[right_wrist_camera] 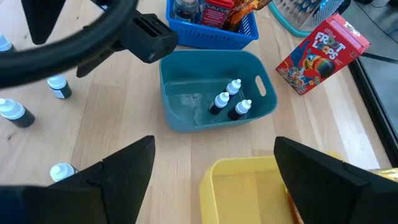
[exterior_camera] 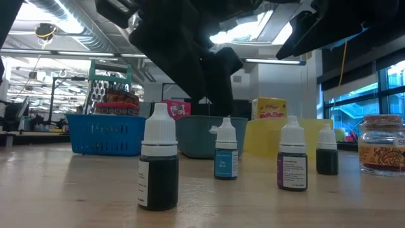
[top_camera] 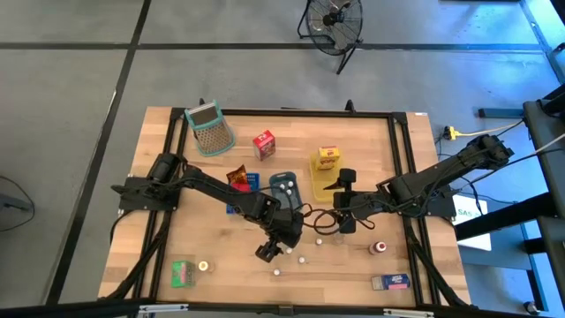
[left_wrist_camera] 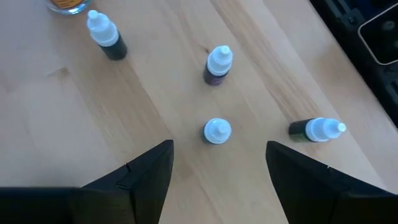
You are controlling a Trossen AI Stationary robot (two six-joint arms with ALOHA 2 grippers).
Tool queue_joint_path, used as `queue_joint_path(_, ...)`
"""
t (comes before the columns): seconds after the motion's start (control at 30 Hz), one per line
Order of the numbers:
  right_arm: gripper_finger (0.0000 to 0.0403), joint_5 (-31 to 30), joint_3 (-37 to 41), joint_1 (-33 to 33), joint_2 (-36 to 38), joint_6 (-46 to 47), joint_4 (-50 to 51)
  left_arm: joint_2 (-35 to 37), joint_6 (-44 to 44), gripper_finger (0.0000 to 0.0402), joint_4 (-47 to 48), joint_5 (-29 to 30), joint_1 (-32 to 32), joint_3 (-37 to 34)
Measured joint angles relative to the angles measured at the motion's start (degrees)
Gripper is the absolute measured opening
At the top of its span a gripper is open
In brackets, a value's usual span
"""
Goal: Pick & Place Kitchen Items
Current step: Put the small food coloring bottle into the gray bin
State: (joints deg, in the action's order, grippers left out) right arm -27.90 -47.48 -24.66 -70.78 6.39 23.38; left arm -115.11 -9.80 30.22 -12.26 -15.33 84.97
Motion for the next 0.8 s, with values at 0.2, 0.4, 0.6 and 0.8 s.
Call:
queue_joint_path(0.2, 0.0332, -0.2, 0.0, 0.0, 0.0, -1.1, -0.2, 0.0, 0.0, 0.0251, 0.0, 0.3, 0.1, 0.0)
queue_joint_path(0.4, 0.0332, -0.1, 0.0, 0.0, 0.0, -1.1, -0.1, 0.0, 0.0, 0.0251, 0.2, 0.7, 0.2, 0.0)
queue_joint_path(0.6, 0.0332, -0.1, 0.0, 0.0, 0.0, -0.8, -0.1, 0.0, 0.0, 0.0251, 1.1, 0.7, -0.1, 0.0)
queue_joint_path(0.8, 0.0332, 0.1, 0.0, 0.0, 0.0, -0.9, -0.1, 0.0, 0.0, 0.0251, 0.5, 0.7, -0.1, 0.0)
